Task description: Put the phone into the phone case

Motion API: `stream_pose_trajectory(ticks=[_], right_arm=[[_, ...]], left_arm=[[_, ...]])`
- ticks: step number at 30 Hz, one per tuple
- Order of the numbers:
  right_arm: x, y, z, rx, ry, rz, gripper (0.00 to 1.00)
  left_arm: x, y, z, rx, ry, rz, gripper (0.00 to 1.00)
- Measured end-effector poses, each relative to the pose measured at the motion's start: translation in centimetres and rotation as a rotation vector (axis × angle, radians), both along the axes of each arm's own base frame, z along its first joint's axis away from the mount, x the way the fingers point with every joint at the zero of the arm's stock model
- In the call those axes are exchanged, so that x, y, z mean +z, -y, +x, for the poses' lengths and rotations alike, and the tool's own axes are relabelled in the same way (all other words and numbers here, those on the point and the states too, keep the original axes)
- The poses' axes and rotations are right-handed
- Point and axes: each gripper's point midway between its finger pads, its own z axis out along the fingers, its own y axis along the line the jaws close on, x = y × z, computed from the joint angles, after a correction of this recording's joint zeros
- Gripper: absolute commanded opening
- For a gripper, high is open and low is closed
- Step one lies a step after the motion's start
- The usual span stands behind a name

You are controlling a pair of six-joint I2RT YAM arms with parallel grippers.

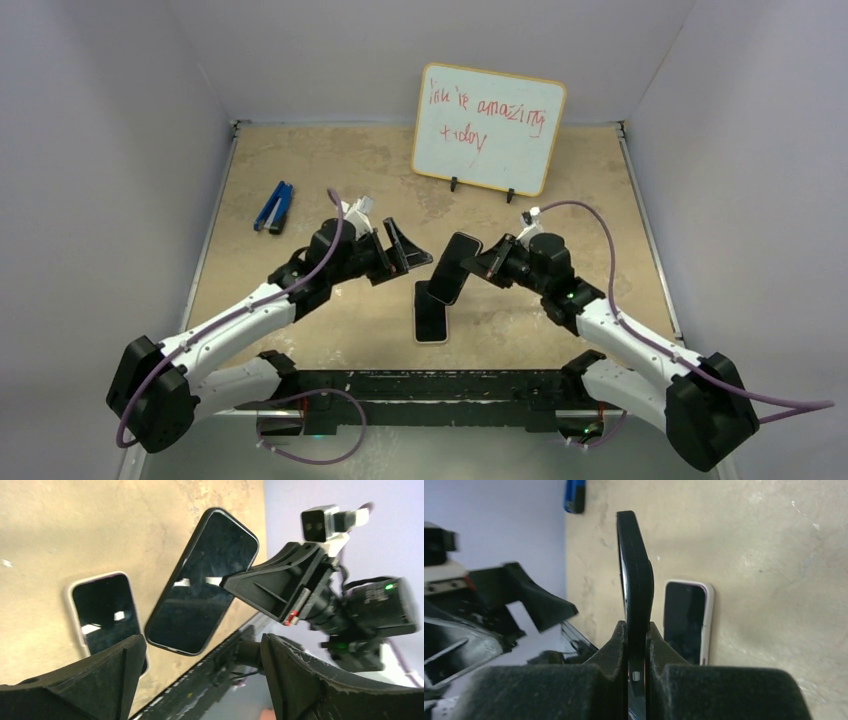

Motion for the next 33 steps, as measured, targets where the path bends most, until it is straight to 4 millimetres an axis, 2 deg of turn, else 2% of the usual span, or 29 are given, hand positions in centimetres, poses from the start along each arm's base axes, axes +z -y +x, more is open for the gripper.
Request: stream_pose_trajectory(ticks=[5, 10, 14, 18, 21, 24, 27, 33], right_arm=[[-0.2, 0.5, -1.4, 0.123, -0.024, -0.182, 0.0], [-0.5, 1.2, -2.8, 0.266, -0.075, -0.348, 0.0], [-2.8, 2.2, -4.3, 0.361, -0.17, -0.464, 0.0], [-5.8, 3.5, -6.1, 0.437, -0.301, -0.549, 0.0], [-6.9, 3.9, -6.5, 0.462, -0.348, -0.566, 0.0], [-7.4, 4.1, -6.1, 0.458, -0.356, -0.567, 0.07], [-7.7, 4.3, -5.3, 0.427, -0.348, -0.558, 0.21], [-8.3, 5.1, -4.6, 0.371, -0.357, -0.569, 0.39]], left_arm=[[0.5, -1.0, 0.2, -0.078, 0.108, 0.184, 0.92], [2.0, -2.5, 0.8, -0.131, 0.234, 0.349, 0.93], [2.5, -3.9, 1.4, -0.131, 0.304, 0.454, 0.93], [1.7, -5.1, 1.4, -0.136, 0.314, 0.533, 0.92], [1.4, -5.5, 1.4, -0.141, 0.317, 0.556, 0.92], [1.5, -5.6, 1.4, -0.141, 0.329, 0.562, 0.93], [2.5, -5.8, 1.3, -0.129, 0.362, 0.548, 0.93], [4.2, -6.3, 1.1, -0.094, 0.421, 0.514, 0.93]])
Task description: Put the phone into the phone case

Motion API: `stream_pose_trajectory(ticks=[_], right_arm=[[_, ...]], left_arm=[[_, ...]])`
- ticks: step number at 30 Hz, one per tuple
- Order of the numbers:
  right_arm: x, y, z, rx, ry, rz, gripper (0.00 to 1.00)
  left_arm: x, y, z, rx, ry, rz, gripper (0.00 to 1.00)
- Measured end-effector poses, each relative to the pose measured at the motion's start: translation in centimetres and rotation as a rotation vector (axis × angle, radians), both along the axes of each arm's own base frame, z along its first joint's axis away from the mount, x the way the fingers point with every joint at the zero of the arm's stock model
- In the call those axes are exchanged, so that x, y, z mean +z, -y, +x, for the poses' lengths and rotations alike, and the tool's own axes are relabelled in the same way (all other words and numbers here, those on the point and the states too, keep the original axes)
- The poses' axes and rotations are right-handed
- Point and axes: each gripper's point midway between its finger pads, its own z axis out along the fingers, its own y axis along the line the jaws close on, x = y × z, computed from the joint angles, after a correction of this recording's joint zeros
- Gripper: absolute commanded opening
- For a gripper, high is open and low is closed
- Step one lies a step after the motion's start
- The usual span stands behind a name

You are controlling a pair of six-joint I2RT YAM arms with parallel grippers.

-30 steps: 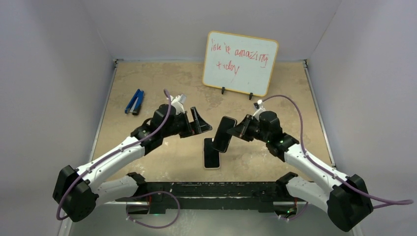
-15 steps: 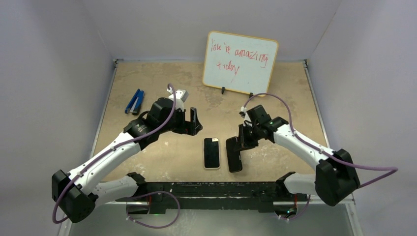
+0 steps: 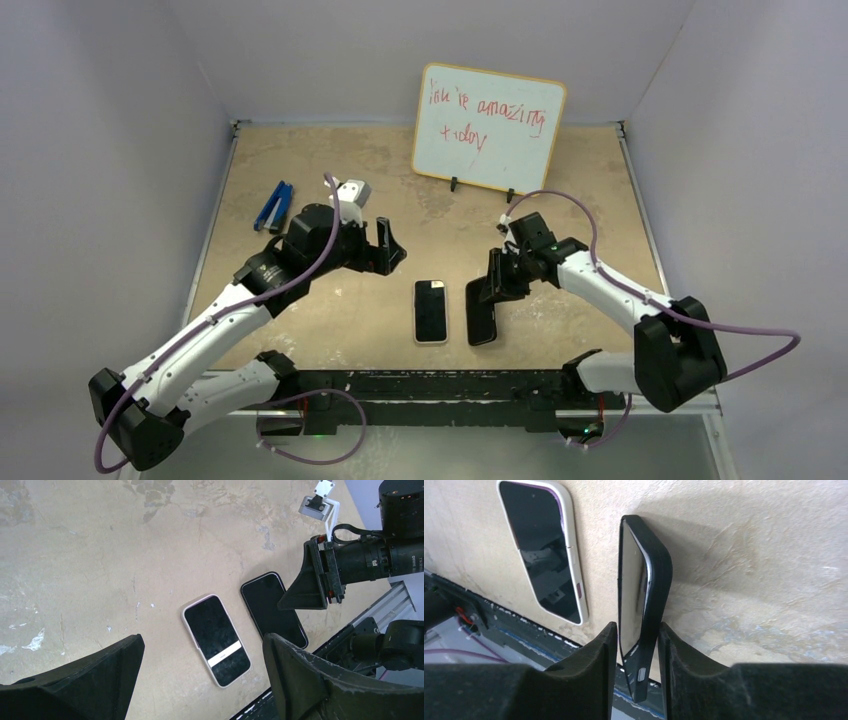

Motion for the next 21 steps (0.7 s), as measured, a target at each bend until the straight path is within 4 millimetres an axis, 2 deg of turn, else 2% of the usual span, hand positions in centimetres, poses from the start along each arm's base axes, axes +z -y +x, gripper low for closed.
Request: stream_pose_trajectory(ticks=[6, 9, 13, 14, 15, 21], right_arm=[[0.2, 0.9, 0.6, -0.042, 0.034, -0.04, 0.53], [0.6, 1.2, 0.6, -0.056, 0.047, -0.051, 0.64], [1.9, 1.4, 0.8, -0.067, 0.081, -0.048, 0.9], [2.5, 1.4, 0.9, -0.069, 0.098, -0.04, 0.97], [3.2, 1.4, 1.0, -0.072, 0.119, -0.031, 0.99], [9.5, 1.6, 2.5, -0.11, 0.31, 0.021, 0.99]], left_arm=[[0.2, -0.2, 0.3, 0.015, 0.013, 0.0, 0.93], [0.2, -0.4, 0.5, 0.029, 0.019, 0.005, 0.93], [0.5, -0.7, 0.7, 0.049, 0.033, 0.006, 0.93], [0.7, -0.9, 0.7, 0.057, 0.04, 0.005, 0.93], [0.9, -1.1, 0.7, 0.067, 0.048, 0.003, 0.93], [3.3, -2.2, 0.5, 0.12, 0.115, -0.051, 0.93]])
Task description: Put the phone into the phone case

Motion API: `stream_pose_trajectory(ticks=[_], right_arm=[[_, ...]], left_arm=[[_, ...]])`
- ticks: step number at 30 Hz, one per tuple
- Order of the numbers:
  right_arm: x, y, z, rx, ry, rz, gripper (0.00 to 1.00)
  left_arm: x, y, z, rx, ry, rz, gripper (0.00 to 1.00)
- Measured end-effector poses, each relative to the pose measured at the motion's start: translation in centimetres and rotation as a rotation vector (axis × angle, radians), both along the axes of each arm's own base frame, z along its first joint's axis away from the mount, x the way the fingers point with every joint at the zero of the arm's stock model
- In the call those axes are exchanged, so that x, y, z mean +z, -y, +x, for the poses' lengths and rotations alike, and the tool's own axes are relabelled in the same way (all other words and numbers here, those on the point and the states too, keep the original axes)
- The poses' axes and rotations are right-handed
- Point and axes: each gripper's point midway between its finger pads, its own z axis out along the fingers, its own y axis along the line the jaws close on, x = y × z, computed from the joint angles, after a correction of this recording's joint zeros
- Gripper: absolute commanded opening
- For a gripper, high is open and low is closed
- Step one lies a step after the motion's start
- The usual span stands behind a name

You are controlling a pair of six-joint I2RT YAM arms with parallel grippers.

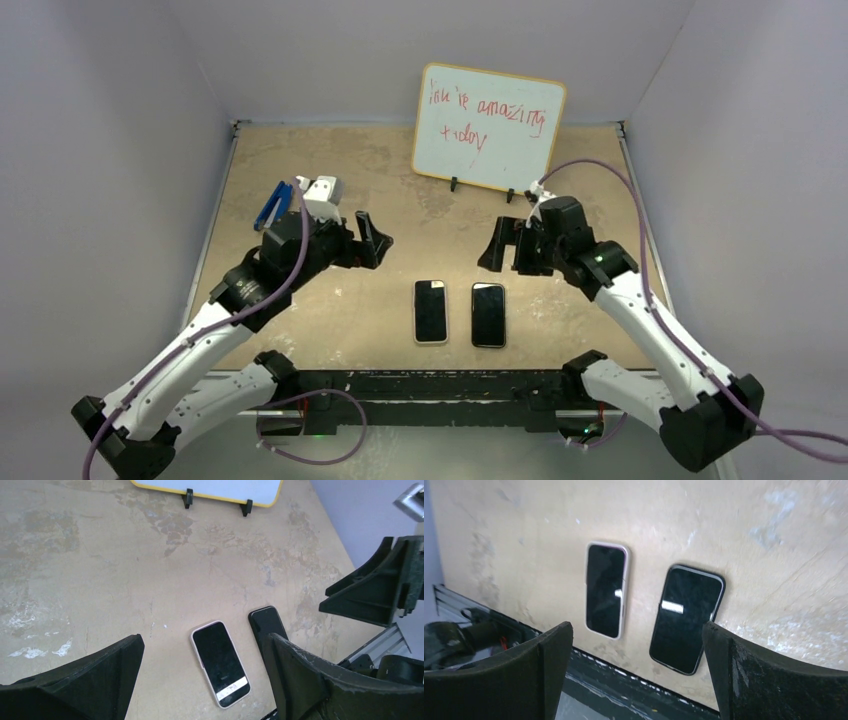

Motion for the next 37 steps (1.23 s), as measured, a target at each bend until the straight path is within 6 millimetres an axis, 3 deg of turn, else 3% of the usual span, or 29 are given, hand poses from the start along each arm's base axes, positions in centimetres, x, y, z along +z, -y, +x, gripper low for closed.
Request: stream_pose_trajectory(ticks=[8, 15, 20, 26, 37], right_arm=[[8.6, 0.8, 0.5, -0.057, 0.261, 0.098, 0.99], [12.8, 2.0, -0.4, -0.129, 0.408, 0.185, 0.99], [15.4, 3.0, -0.9, -0.181, 0.497, 0.225, 0.99], [17.5, 3.7, -1.1, -0.214, 0.554, 0.25, 0.99], [17.5, 3.5, -1.0, -0.228, 0.54, 0.269, 0.99]], left_arm=[[3.5, -1.4, -0.4, 0.051, 0.082, -0.063, 0.94], [8.7, -2.4, -1.2, 0.064, 0.192, -0.136, 0.94], [10.4, -3.5, -2.0, 0.08, 0.248, -0.169, 0.94], [10.9, -4.0, -2.0, 0.1, 0.267, -0.163, 0.94], [9.8, -4.3, -1.6, 0.123, 0.238, -0.127, 0.93]])
